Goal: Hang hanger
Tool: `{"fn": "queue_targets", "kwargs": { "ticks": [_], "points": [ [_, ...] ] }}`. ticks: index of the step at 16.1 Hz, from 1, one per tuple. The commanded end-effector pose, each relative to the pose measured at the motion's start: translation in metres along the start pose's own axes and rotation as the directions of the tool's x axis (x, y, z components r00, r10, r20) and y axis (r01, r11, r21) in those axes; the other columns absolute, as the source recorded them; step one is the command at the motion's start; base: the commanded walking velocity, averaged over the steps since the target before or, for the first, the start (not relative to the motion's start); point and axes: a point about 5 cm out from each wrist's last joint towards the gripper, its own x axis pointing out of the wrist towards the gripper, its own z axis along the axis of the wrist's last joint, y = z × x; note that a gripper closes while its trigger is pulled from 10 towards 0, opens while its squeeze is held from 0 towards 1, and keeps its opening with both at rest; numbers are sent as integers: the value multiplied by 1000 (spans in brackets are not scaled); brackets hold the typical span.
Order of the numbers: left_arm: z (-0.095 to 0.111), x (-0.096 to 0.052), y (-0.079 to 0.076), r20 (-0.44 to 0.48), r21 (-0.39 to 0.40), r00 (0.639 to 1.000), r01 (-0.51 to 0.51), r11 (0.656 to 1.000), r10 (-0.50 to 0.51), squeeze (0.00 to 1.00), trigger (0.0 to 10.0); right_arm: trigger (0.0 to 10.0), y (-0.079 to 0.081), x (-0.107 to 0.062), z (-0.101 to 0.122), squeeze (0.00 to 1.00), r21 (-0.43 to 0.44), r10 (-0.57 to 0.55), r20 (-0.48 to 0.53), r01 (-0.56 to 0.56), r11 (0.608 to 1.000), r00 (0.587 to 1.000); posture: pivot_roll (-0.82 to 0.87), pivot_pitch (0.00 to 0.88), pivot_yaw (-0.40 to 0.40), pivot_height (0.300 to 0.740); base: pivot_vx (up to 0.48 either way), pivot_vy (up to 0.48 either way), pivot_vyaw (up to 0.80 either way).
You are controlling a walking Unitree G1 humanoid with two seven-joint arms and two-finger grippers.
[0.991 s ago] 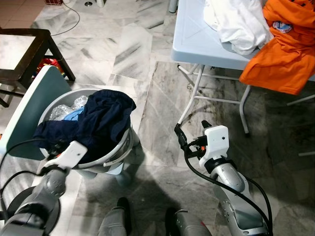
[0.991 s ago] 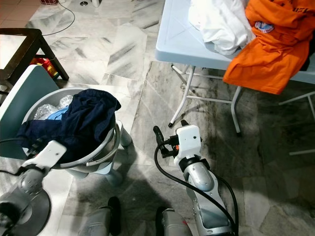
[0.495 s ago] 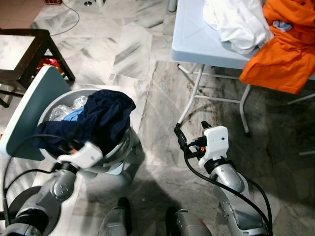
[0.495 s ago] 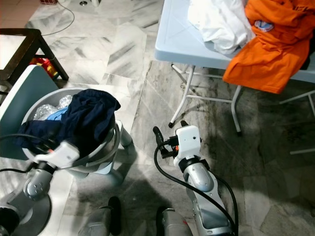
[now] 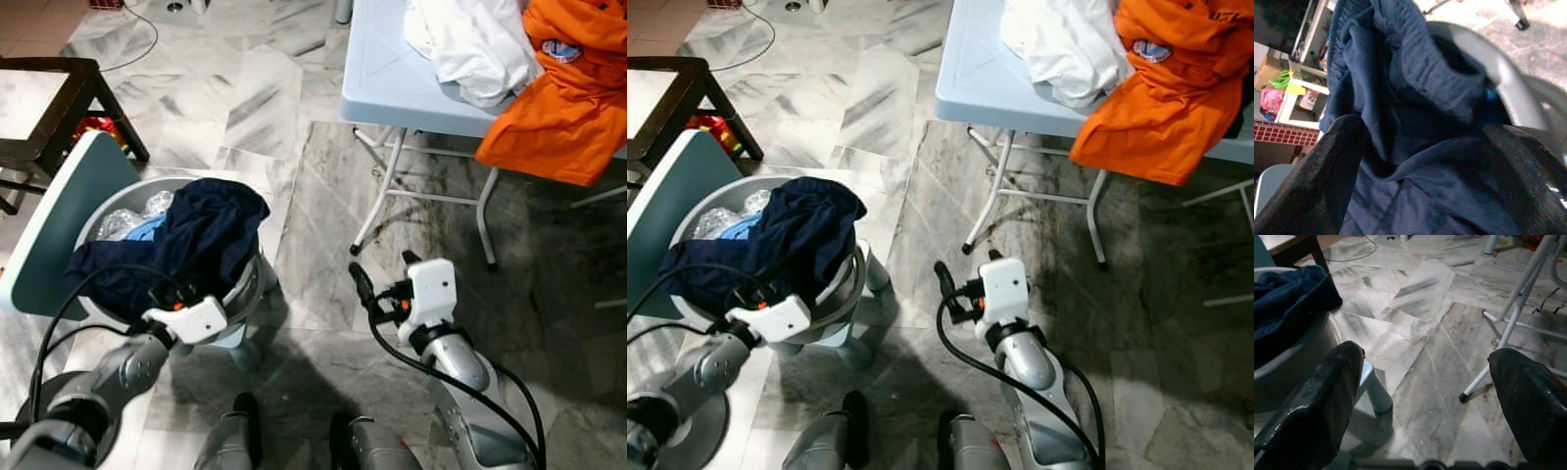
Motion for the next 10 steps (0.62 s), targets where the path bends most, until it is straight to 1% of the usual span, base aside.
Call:
{"fn": "queue_targets", "kwargs": {
  "ticks": [1, 4, 5, 7, 8, 10],
  "points": [
    [-8, -5, -5, -40, 26, 998, 52, 998, -51, 0, 10000, 10000, 0, -4, 2, 0, 0, -3, 7, 3, 1000, 1000, -109, 318, -28, 740, 0, 0, 0],
    [-7, 0, -4, -51, 43, 995, 92, 995, -90, 0, 10000, 10000, 1, -5, 2, 0, 3, -10, 7, 10, 1000, 1000, -118, 320, -24, 740, 0, 0, 0],
    [-2, 4, -7, -36, 49, 990, 137, 989, -135, 0, 10000, 10000, 1, -7, 3, 0, 4, -15, 8, 15, 1000, 1000, -128, 323, -19, 740, 0, 0, 0],
    [2, 7, -6, -17, 62, 989, 147, 987, -146, 0, 10000, 10000, 0, -7, 3, 0, 4, -19, 7, 19, 1000, 1000, -136, 325, -17, 740, 0, 0, 0],
    [5, 12, -4, -9, 67, 989, 148, 987, -147, 0, 10000, 10000, -1, -8, 4, 0, 3, -24, 6, 24, 1000, 1000, -139, 326, -16, 740, 0, 0, 0],
    [9, 17, -3, -13, 83, 988, 157, 984, -156, 0, 10000, 10000, -2, -10, 4, 0, 2, -31, 3, 31, 1000, 1000, -150, 327, -12, 740, 0, 0, 0]
  ]
}}
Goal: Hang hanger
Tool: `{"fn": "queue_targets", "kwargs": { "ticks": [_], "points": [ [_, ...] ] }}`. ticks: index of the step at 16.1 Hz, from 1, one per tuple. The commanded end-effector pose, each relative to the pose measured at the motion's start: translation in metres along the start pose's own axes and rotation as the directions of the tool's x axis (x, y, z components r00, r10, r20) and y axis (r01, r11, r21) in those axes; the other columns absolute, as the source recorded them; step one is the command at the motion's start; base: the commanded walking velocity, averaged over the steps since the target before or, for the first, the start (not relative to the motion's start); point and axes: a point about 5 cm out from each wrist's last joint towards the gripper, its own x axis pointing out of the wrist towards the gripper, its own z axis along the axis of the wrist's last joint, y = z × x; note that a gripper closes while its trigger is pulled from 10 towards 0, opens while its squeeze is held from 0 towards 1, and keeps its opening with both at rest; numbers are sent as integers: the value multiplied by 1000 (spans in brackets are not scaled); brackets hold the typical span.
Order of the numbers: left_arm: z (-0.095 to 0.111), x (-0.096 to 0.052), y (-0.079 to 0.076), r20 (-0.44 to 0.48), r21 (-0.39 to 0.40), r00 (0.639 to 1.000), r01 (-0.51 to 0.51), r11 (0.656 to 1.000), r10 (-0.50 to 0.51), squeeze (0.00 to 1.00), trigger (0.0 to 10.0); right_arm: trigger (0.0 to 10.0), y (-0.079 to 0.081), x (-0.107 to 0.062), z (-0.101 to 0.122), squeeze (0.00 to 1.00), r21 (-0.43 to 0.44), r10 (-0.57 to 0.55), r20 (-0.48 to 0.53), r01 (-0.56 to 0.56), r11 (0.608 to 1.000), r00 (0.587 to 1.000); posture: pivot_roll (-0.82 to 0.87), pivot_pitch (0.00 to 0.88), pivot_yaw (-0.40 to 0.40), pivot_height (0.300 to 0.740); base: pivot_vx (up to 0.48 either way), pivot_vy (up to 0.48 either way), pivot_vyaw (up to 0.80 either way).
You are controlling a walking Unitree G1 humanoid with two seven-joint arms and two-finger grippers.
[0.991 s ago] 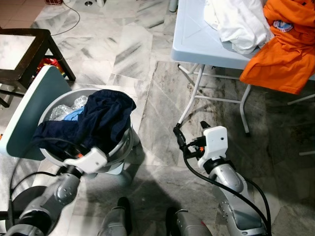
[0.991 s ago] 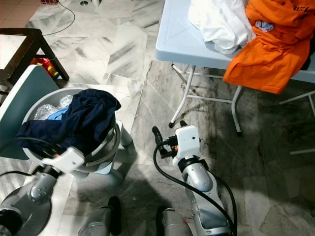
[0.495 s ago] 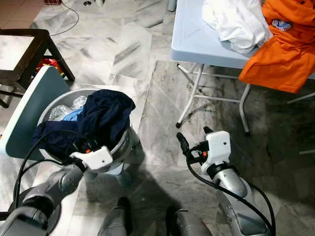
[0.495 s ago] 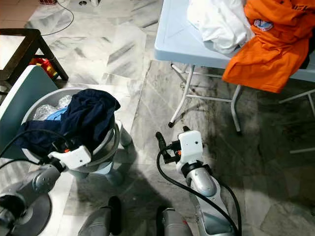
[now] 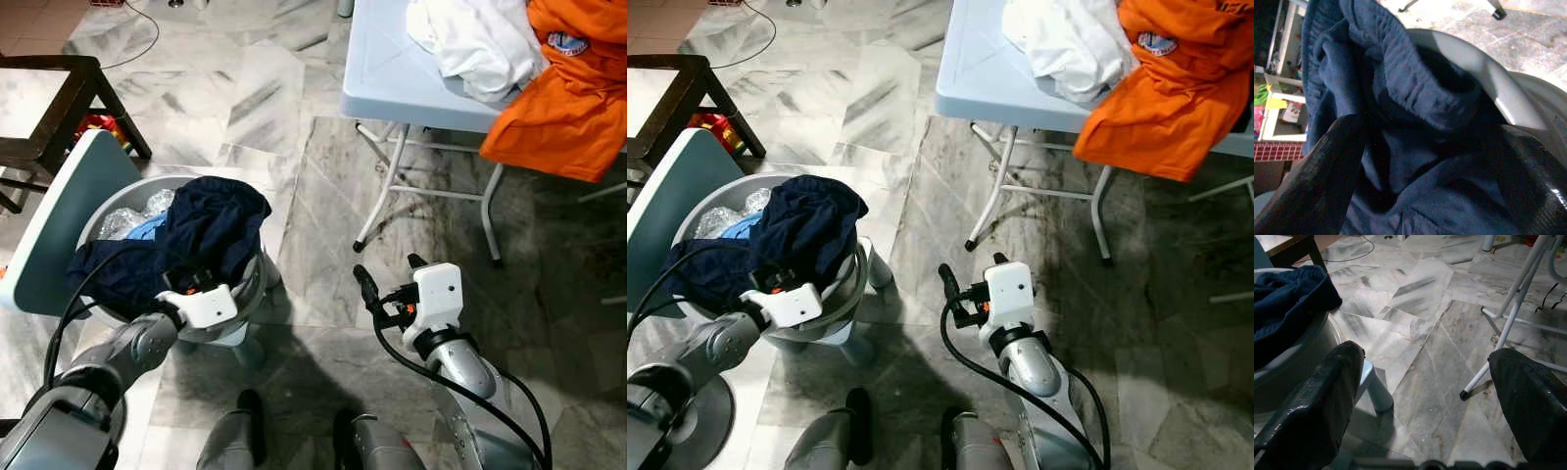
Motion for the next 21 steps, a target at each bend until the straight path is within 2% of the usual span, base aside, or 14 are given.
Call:
{"fn": "queue_targets", "kwargs": {
  "ticks": [1, 2, 3, 4, 9, 21],
  "points": [
    [0, -1, -10, -6, 17, 998, 61, 998, -61, 0, 10000, 10000, -1, -4, 0, 0, -2, -17, -8, 17, 1000, 1000, -159, 328, -15, 740, 0, 0, 0],
    [1, 0, -10, -5, 16, 998, 64, 998, -64, 0, 10000, 10000, -1, -5, 0, 0, -2, -18, -8, 18, 1000, 1000, -161, 328, -16, 740, 0, 0, 0],
    [3, 2, -10, 0, 12, 998, 69, 998, -69, 0, 2235, 10000, -2, -6, 0, 0, -4, -20, -9, 20, 1000, 1000, -166, 329, -17, 740, 0, 0, 0],
    [6, 5, -11, -3, 25, 996, 88, 996, -88, 0, 0, 10000, -4, -7, 1, 0, -8, -24, -10, 24, 1000, 1000, -185, 329, -20, 740, 0, 0, 0],
    [13, 10, -14, 18, 68, 991, 130, 989, -131, 0, 0, 10000, -8, -11, 2, 0, -16, -48, -12, 48, 999, 999, -205, 326, -10, 740, 0, 0, 0],
    [4, 5, -14, -22, 33, 993, 117, 993, -116, 0, 0, 10000, -5, -7, 2, 0, -16, -33, -13, 33, 999, 999, -186, 317, -24, 740, 0, 0, 0]
  ]
}}
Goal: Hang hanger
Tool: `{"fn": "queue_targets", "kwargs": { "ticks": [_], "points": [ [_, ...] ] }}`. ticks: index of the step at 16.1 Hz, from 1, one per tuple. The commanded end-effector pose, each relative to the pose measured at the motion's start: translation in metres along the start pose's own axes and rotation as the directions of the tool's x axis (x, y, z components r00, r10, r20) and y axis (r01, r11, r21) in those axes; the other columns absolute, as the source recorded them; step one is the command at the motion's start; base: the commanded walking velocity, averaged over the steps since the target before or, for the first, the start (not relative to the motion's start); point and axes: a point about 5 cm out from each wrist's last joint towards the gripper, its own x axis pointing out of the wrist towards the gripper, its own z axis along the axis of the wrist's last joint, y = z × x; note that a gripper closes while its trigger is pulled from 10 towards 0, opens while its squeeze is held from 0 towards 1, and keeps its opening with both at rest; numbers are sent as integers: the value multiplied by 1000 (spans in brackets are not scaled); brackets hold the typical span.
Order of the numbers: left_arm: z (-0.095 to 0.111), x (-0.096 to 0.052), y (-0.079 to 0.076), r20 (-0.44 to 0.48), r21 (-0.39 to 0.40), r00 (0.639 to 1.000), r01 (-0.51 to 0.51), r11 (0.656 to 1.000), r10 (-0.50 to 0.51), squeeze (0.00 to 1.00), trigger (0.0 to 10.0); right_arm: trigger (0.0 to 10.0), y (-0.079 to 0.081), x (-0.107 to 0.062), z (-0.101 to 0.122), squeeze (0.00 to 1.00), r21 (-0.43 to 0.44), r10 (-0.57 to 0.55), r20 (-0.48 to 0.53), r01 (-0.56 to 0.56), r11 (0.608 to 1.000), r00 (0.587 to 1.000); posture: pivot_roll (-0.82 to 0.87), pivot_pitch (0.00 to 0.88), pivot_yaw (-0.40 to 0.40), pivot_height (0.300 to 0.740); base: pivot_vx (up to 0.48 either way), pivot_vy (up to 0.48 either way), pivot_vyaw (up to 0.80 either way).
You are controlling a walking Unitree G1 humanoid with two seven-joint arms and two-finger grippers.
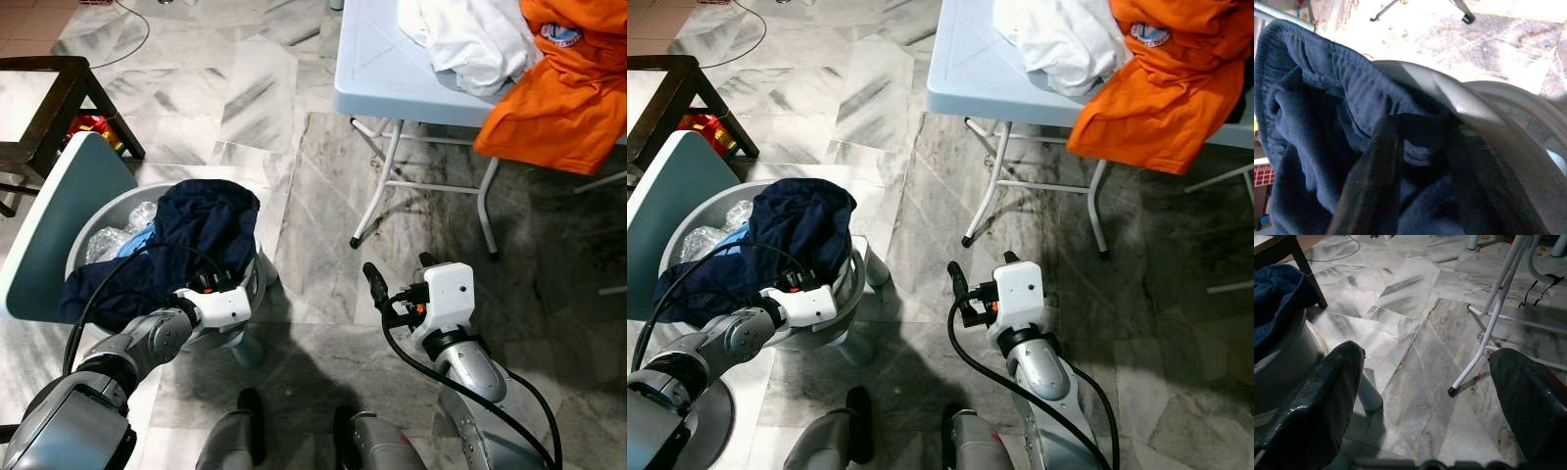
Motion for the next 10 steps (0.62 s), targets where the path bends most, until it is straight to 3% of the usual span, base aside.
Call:
{"fn": "queue_targets", "kwargs": {
  "ticks": [1, 4, 6, 7, 8, 10],
  "points": [
    [-8, -5, -8, -35, -11, 999, 16, 1000, -16, 0, 0, 10000, 0, -2, -1, 0, -4, 3, -15, -3, 1000, 1000, -185, 313, -23, 740, 0, 0, 0],
    [-10, -5, -2, -53, -6, 998, -23, 1000, 23, 0, 0, 10000, 1, -1, -2, 0, -4, 5, -14, -5, 1000, 1000, -183, 311, -23, 740, 0, 0, 0],
    [-15, -6, 12, -88, -66, 988, -132, 989, 126, 0, 0, 10000, 1, 0, -2, 0, -7, 7, -12, -7, 1000, 1000, -178, 305, -20, 740, 0, 0, 0],
    [-17, -8, 24, -103, -147, 970, -233, 961, 219, 0, 0, 10000, 0, 0, -2, 0, -5, 5, -12, -5, 1000, 1000, -167, 301, -18, 740, 0, 0, 0],
    [-18, -9, 27, -108, -172, 964, -261, 950, 245, 0, 0, 10000, 0, 0, -3, 0, -5, 5, -12, -5, 1000, 1000, -161, 299, -17, 740, 0, 0, 0],
    [-19, -15, 42, -101, -275, 919, -394, 877, 381, 0, 0, 10000, 2, 2, -4, 0, -1, 11, -12, -11, 1000, 1000, -141, 296, -19, 740, 0, 0, 0]
  ]
}}
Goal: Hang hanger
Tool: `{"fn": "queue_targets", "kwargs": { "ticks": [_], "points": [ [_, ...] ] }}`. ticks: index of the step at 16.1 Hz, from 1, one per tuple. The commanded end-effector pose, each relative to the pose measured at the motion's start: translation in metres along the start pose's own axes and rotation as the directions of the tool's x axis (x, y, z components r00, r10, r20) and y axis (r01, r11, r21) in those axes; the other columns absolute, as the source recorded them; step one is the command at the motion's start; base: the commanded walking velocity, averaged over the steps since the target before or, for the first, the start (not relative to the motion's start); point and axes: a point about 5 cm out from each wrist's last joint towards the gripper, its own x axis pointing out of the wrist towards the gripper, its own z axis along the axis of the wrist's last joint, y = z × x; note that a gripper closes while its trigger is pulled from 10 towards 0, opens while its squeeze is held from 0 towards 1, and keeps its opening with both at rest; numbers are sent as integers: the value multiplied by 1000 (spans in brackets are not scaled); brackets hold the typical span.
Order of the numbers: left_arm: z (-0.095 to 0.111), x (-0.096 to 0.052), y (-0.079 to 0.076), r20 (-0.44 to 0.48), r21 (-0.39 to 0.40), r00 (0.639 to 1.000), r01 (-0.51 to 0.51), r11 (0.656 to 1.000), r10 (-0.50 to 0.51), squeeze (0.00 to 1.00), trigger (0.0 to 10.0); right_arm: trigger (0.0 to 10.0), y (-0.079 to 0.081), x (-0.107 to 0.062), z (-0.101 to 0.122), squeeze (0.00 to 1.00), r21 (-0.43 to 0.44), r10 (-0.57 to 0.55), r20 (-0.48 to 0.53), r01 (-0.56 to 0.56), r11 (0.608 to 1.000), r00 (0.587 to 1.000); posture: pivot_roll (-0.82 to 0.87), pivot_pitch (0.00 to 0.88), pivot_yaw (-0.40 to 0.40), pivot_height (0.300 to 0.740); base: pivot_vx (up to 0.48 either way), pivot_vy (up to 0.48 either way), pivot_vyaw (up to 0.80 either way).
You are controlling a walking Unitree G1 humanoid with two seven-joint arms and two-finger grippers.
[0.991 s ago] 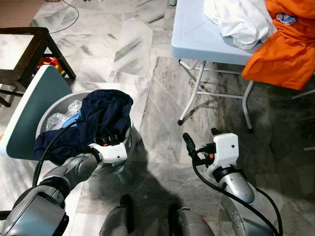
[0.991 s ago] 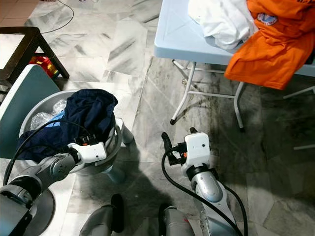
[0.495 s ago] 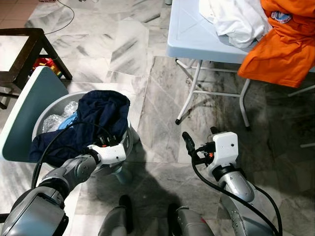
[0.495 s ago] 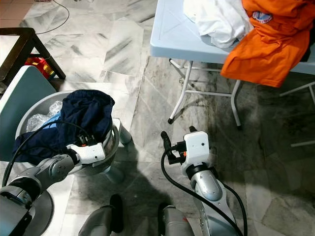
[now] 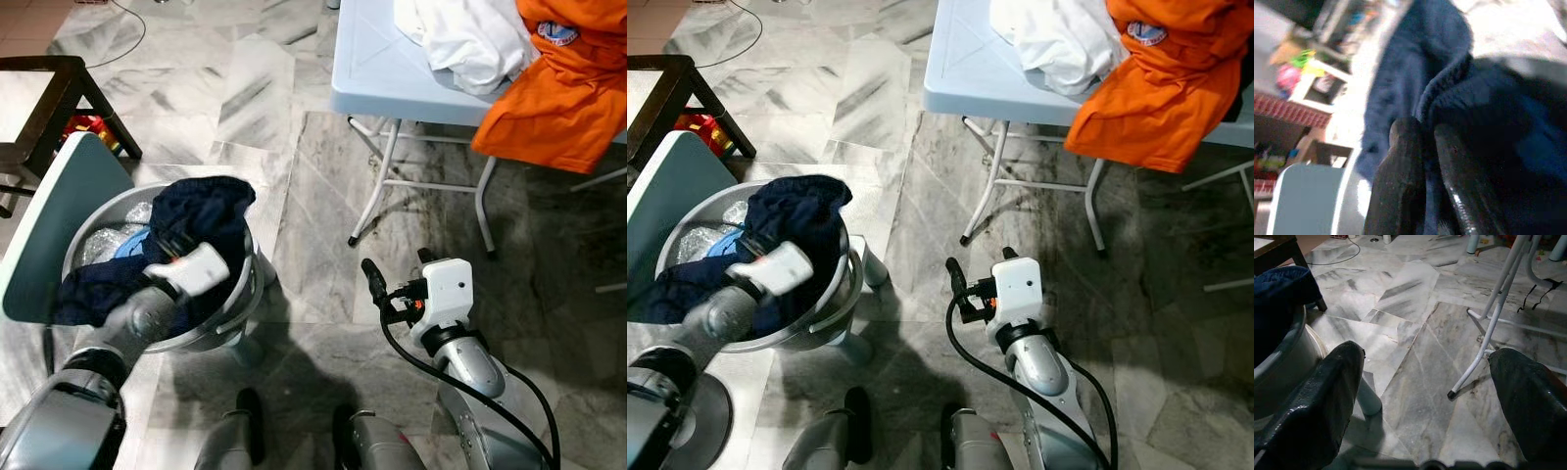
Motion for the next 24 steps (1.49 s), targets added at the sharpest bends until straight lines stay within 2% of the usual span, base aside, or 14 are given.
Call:
{"fn": "queue_targets", "kwargs": {
  "ticks": [1, 2, 6, 10, 13, 14, 15, 16, 17, 18, 19, 22, 23, 24],
  "points": [
    [-7, -8, 2, -4, -35, 999, -39, 999, 39, 0, 0, 10000, 2, -1, -7, 0, 4, 8, -28, -8, 1000, 1000, -124, 296, -21, 740, 0, 0, 0],
    [-10, -14, 7, 9, -89, 994, -104, 991, 105, 0, 0, 10000, 6, 2, -8, 0, 10, 26, -26, -25, 1000, 999, -103, 300, -26, 740, 0, 0, 0],
    [-23, -27, 16, -25, -117, 985, -174, 978, 172, 0, 0, 10000, 11, 5, -8, 0, 15, 52, -27, -51, 999, 998, -81, 314, -37, 740, 0, 0, 0],
    [-56, -47, 49, -227, -169, 906, -397, 902, 356, 0, 0, 10000, 11, 4, -11, 0, 16, 53, -34, -52, 999, 998, -78, 321, -33, 740, 0, 0, 0],
    [-59, -48, 47, -265, -193, 892, -420, 887, 365, 0, 0, 10000, 12, 4, -12, 0, 17, 54, -35, -53, 998, 998, -76, 322, -33, 740, 0, 0, 0],
    [-58, -47, 45, -262, -200, 896, -414, 888, 359, 0, 2118, 10000, 12, 4, -12, 0, 17, 54, -35, -53, 998, 998, -74, 322, -32, 740, 0, 0, 0],
    [-54, -44, 40, -251, -216, 904, -402, 890, 347, 0, 7020, 10000, 11, 5, -12, 0, 16, 54, -34, -53, 998, 998, -72, 323, -35, 740, 0, 0, 0],
    [-53, -43, 39, -250, -218, 905, -400, 890, 345, 0, 7020, 10000, 11, 6, -12, 0, 15, 54, -34, -53, 998, 998, -72, 323, -35, 740, 0, 0, 0],
    [-52, -42, 36, -257, -240, 907, -393, 888, 333, 0, 10000, 10000, 11, 6, -11, 0, 14, 55, -32, -55, 998, 998, -70, 322, -37, 740, 0, 0, 0],
    [-52, -42, 35, -263, -248, 907, -394, 885, 330, 0, 10000, 10000, 11, 7, -11, 0, 13, 57, -32, -56, 998, 998, -70, 322, -37, 740, 0, 0, 0],
    [-55, -45, 32, -289, -269, 898, -410, 871, 333, 1000, 10000, 10000, 11, 7, -11, 0, 12, 57, -33, -57, 998, 998, -69, 322, -37, 740, 0, 0, 0],
    [-60, -48, 30, -319, -274, 890, -415, 867, 325, 1000, 10000, 10000, 11, 6, -11, 0, 12, 58, -33, -58, 998, 998, -72, 323, -38, 740, 0, 0, 0],
    [-61, -49, 27, -330, -273, 892, -404, 873, 310, 133, 10000, 10000, 11, 6, -11, 0, 12, 58, -33, -58, 998, 998, -73, 323, -38, 740, 0, 0, 0],
    [-61, -49, 25, -327, -276, 895, -396, 876, 303, 0, 10000, 10000, 11, 6, -11, 0, 11, 59, -33, -58, 998, 998, -73, 322, -38, 740, 0, 0, 0]
  ]
}}
